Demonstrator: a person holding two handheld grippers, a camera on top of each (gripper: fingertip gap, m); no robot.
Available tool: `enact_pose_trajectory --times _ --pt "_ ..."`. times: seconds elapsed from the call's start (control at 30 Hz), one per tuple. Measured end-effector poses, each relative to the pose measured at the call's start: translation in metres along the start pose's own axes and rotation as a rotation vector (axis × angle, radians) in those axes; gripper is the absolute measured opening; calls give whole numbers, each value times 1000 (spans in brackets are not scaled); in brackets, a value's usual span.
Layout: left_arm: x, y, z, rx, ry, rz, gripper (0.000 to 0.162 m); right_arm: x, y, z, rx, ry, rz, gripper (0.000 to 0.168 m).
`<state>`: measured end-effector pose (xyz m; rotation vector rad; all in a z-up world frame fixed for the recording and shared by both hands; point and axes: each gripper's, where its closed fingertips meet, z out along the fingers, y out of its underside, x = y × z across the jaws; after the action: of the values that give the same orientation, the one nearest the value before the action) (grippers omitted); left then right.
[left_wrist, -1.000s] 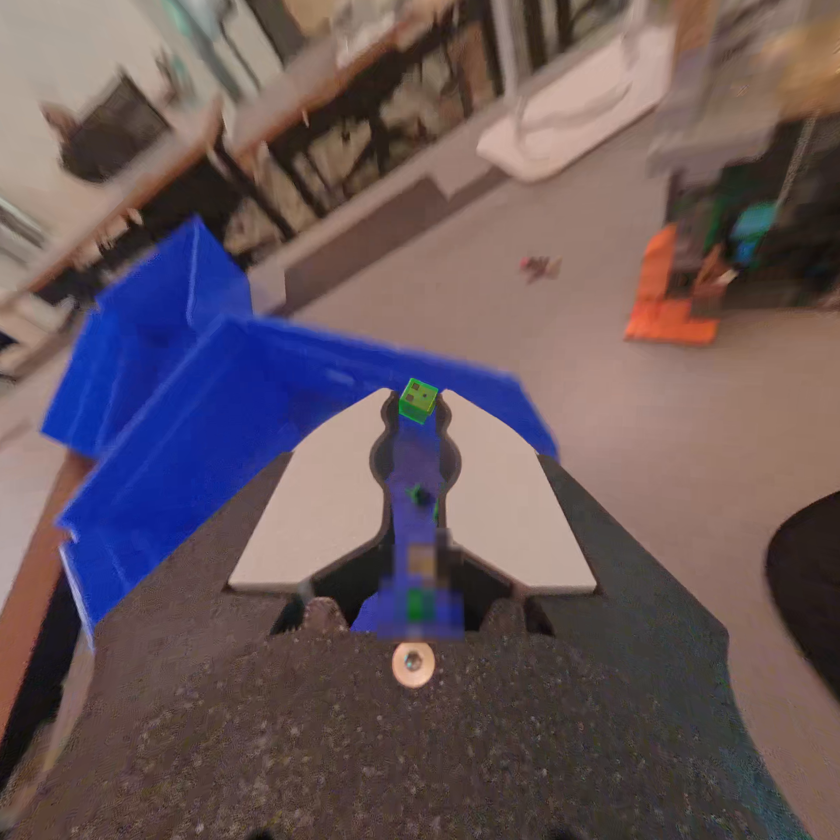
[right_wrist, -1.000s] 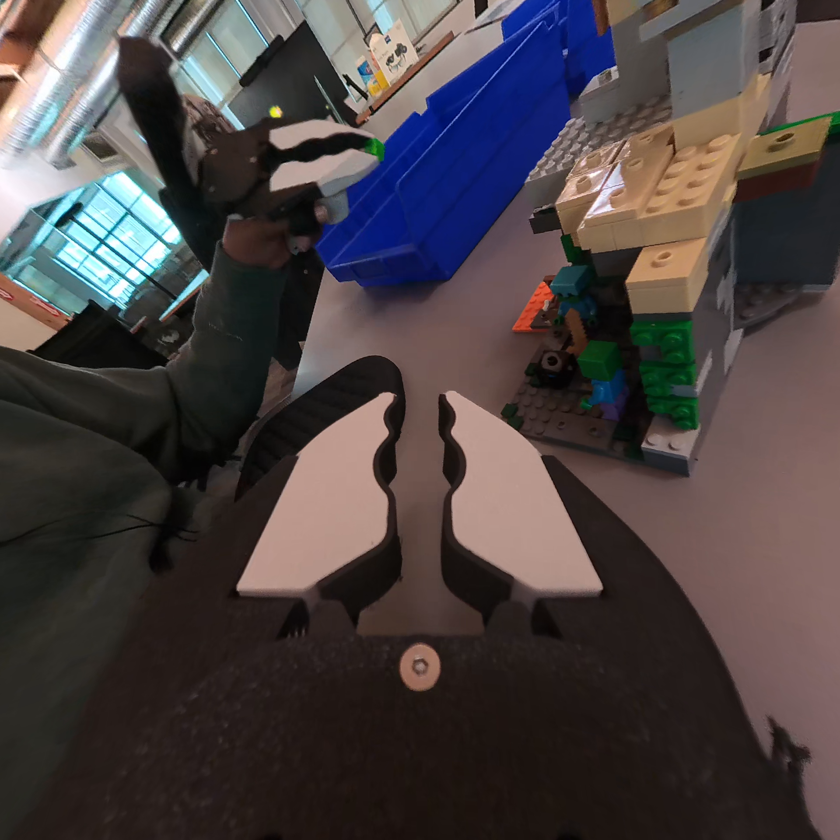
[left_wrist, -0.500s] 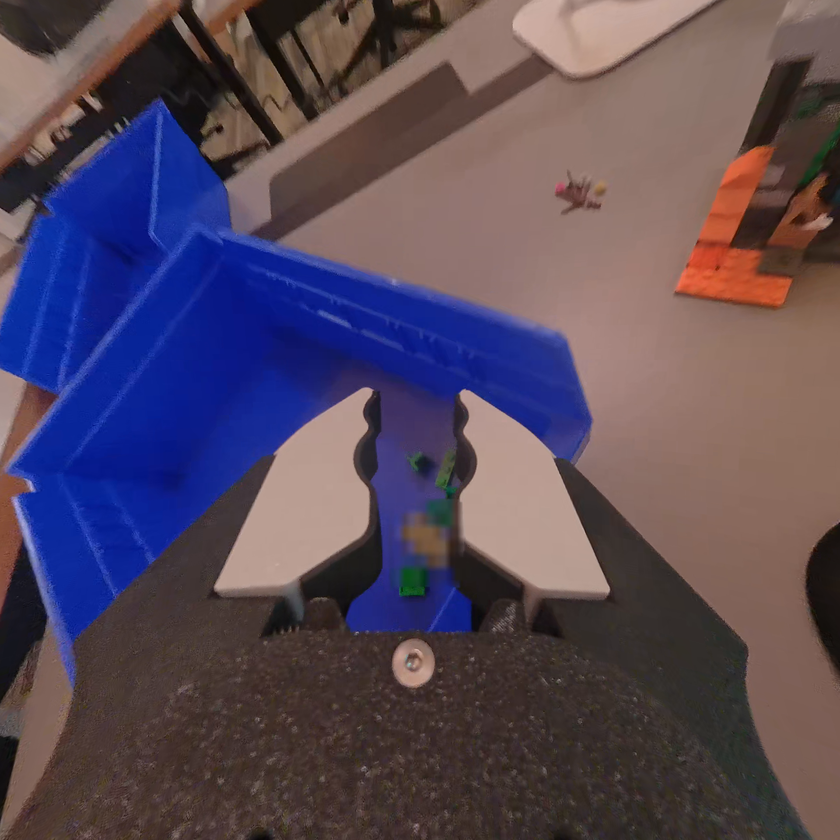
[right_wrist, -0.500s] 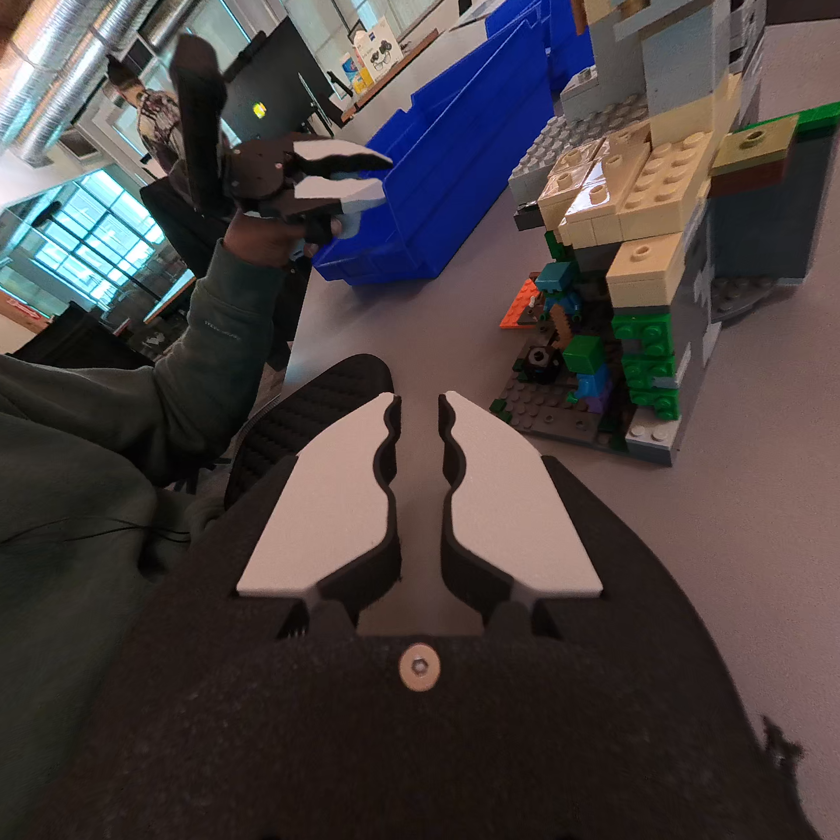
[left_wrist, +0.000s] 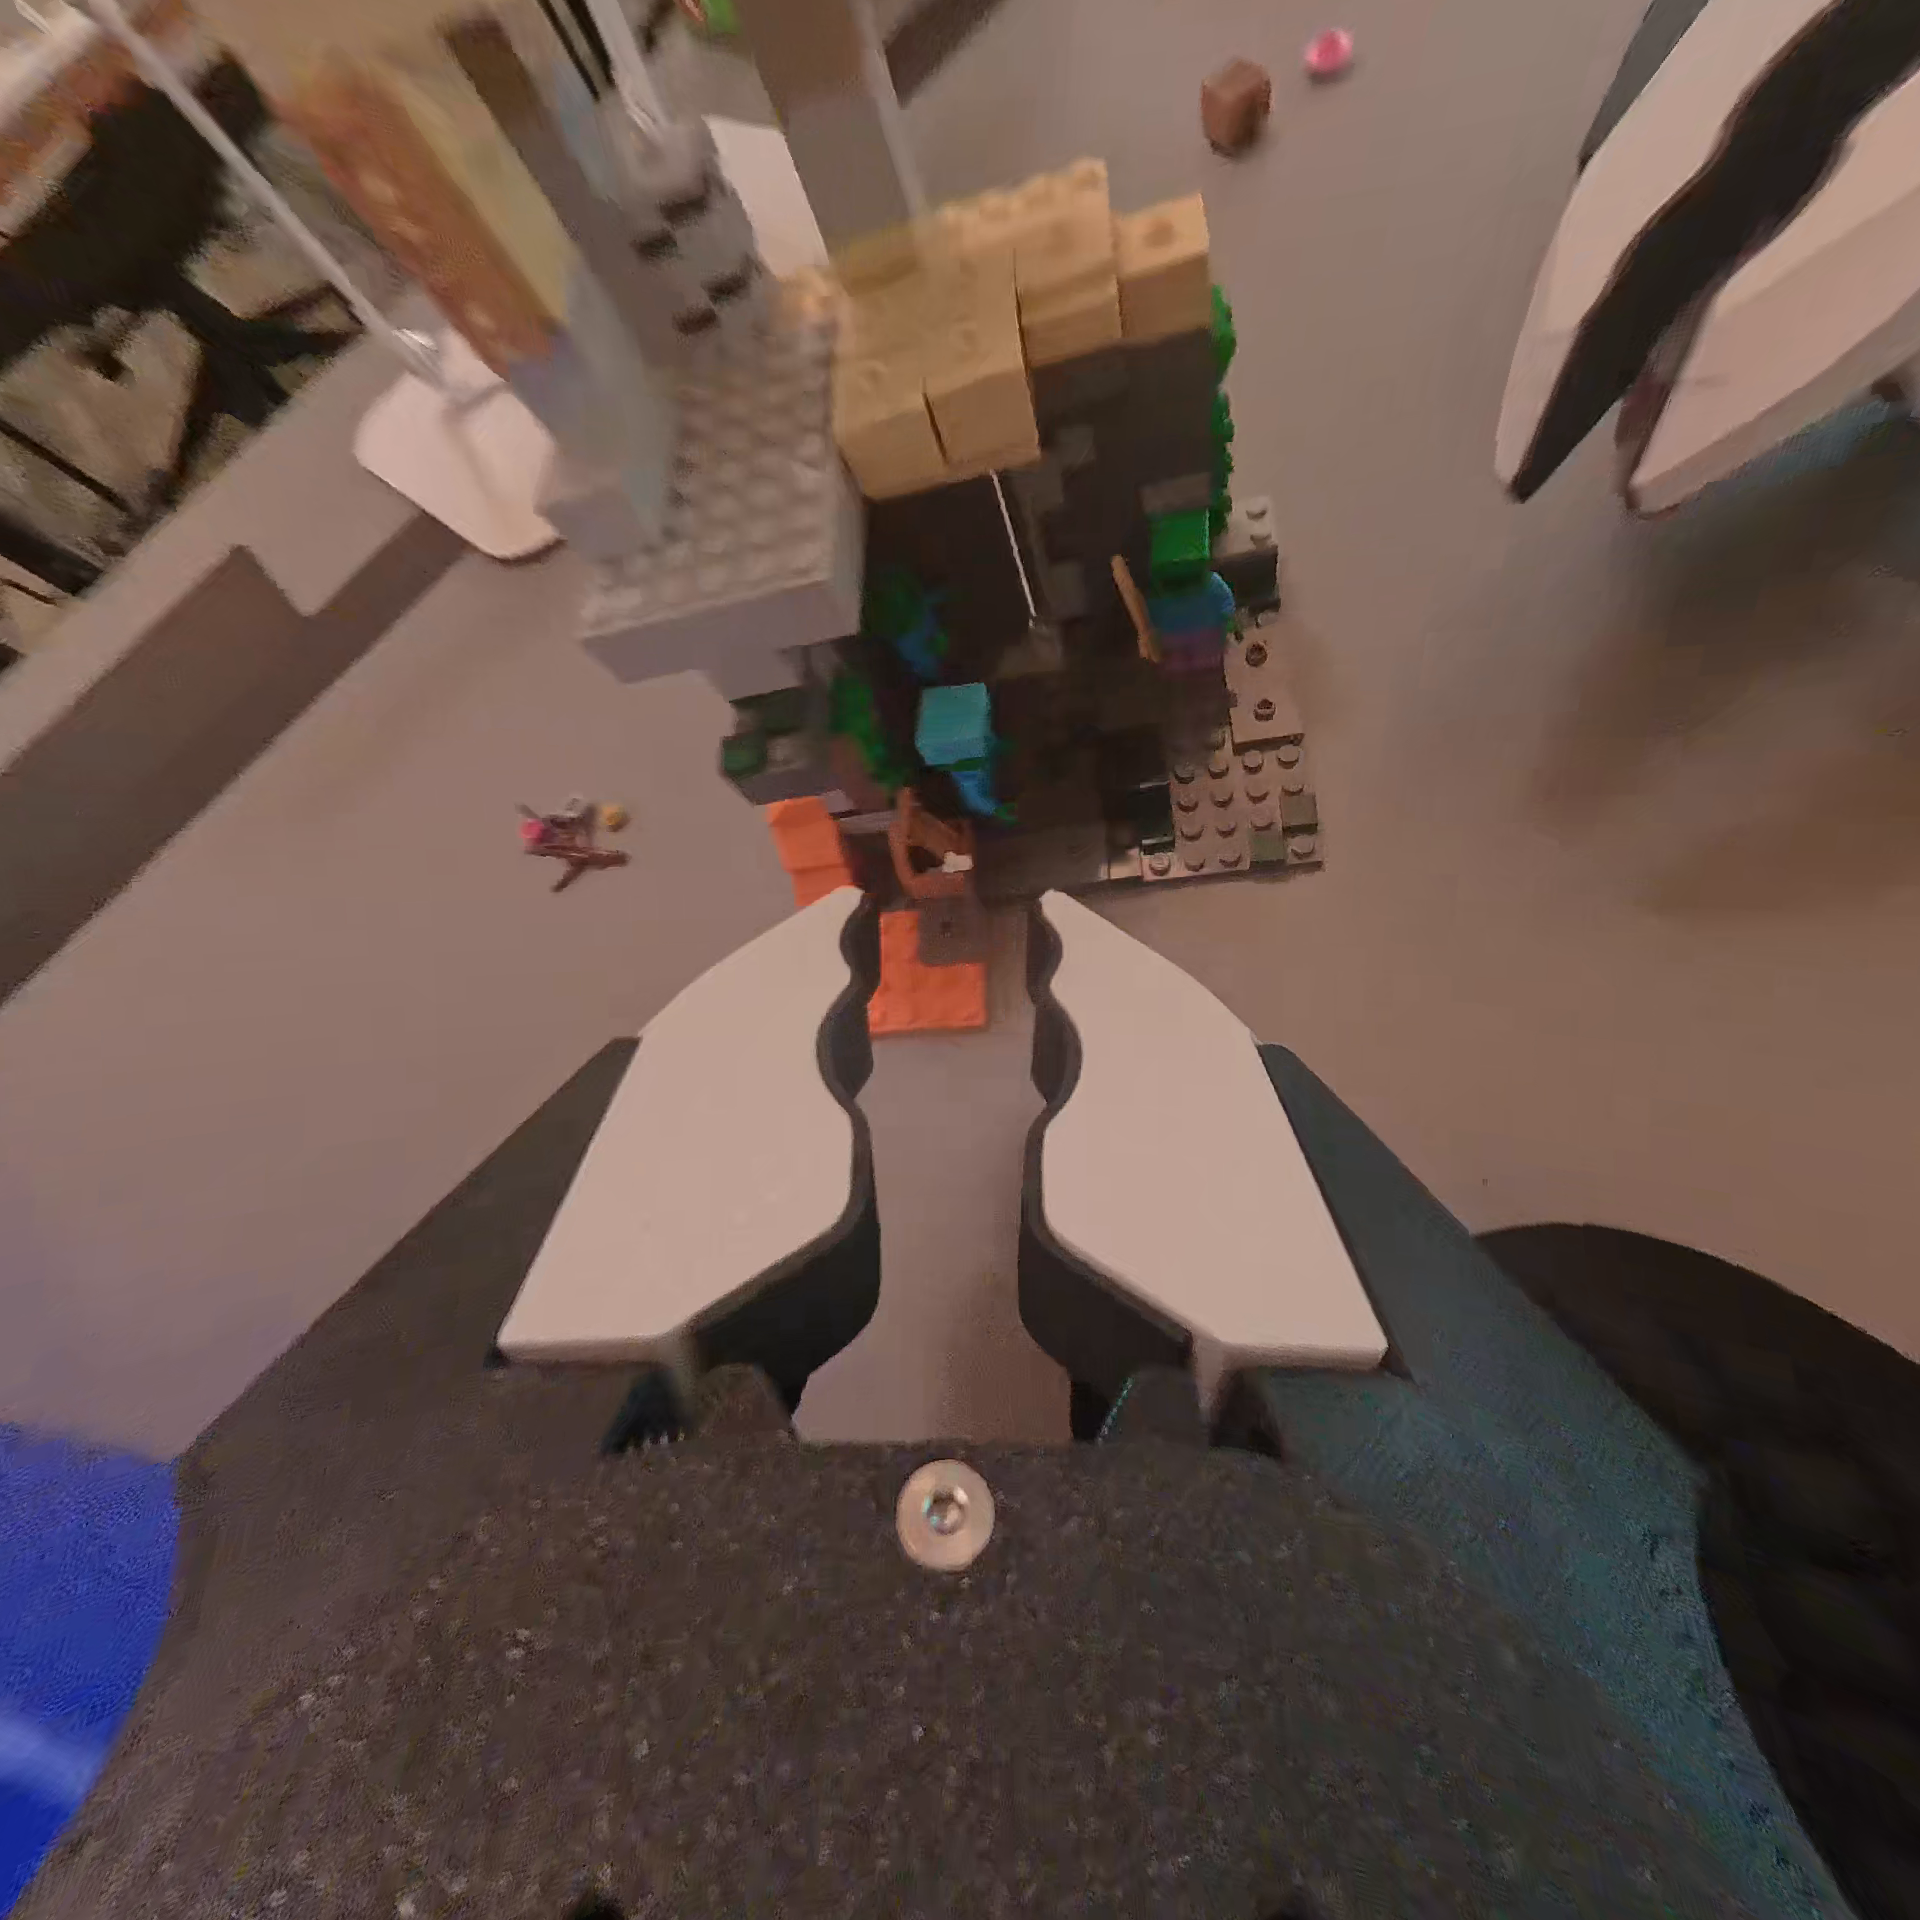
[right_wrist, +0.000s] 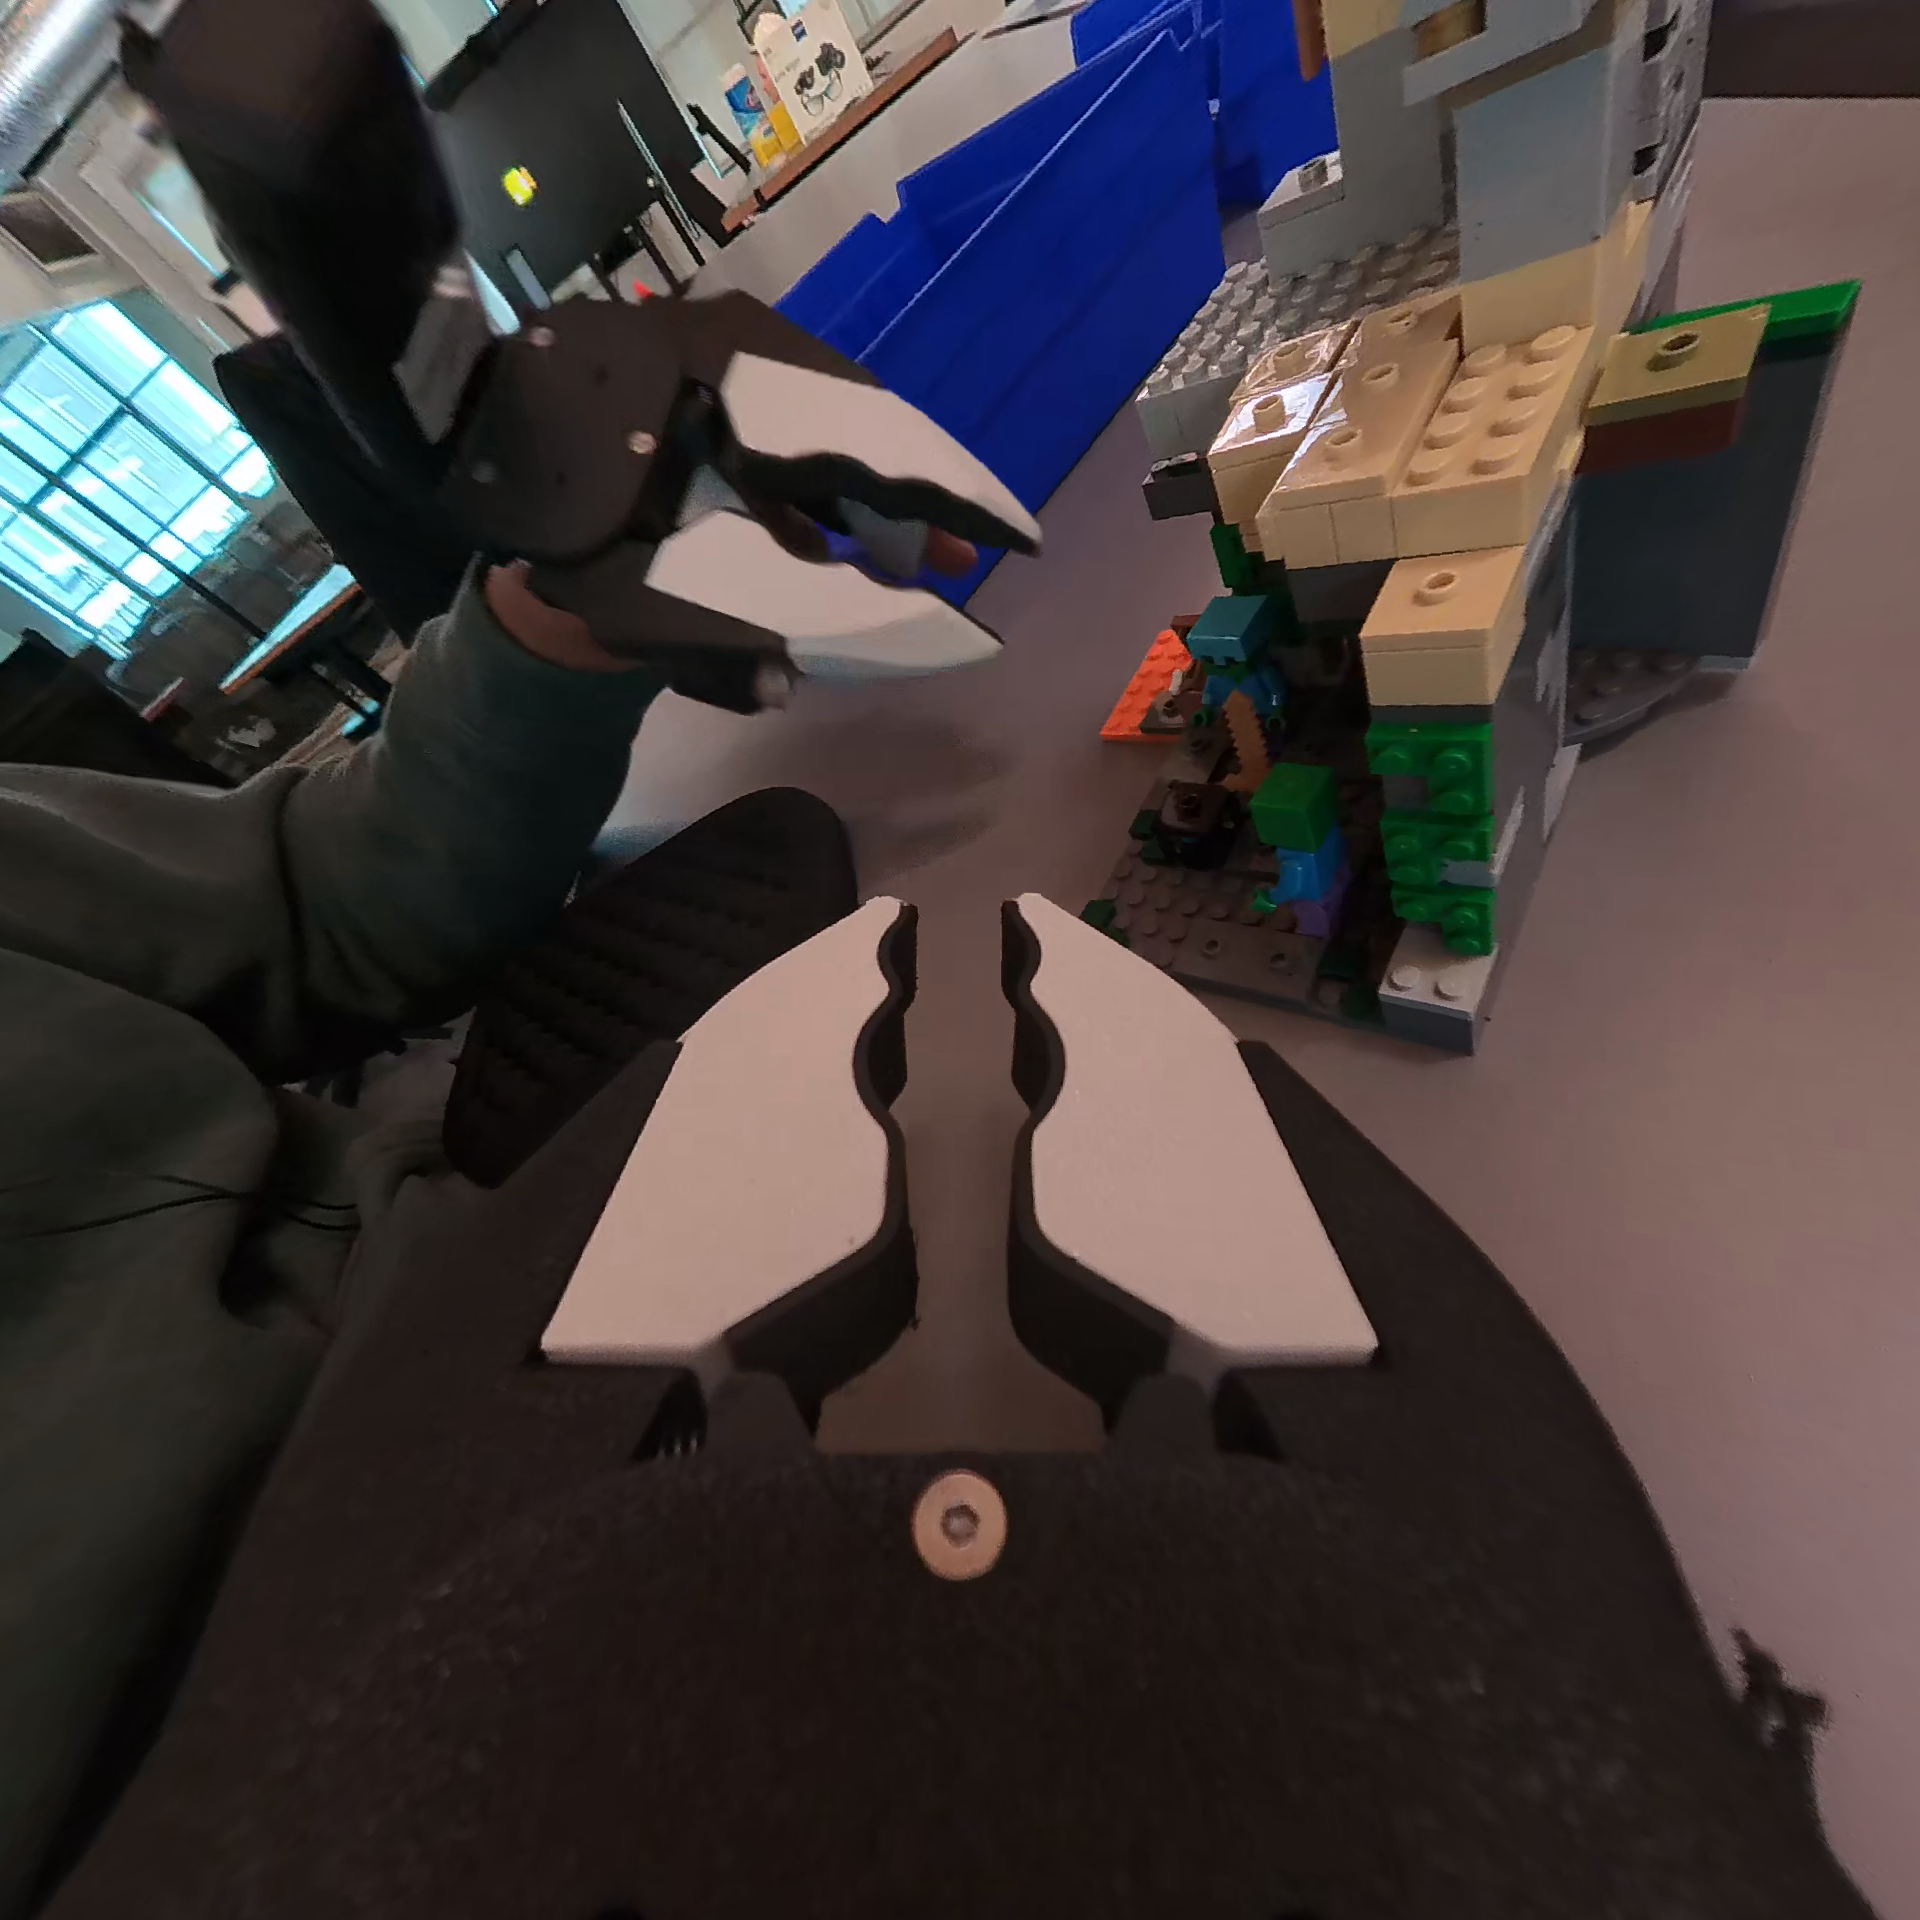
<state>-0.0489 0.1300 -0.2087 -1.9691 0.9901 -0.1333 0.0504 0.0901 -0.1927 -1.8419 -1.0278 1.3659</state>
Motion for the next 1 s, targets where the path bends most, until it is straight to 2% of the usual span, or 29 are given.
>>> enact_pose_trajectory --times 0.17,0.43,0.5,0.77,1.0 --pt "0 14 36 -60 74 -63 30 2 1 -1 -5 7 -5 15" --pt "-2 19 54 -83 99 -52 27 1 10 7 -66 36 -68 15" --pt "-3 18 56 -74 93 -55 18 3 14 10 -88 75 -114 15" --pt "5 13 56 -46 106 -113 17 15 12 32 -119 291 -294 15" --pt "16 9 53 -42 104 -147 17 36 14 53 -244 513 -406 14"
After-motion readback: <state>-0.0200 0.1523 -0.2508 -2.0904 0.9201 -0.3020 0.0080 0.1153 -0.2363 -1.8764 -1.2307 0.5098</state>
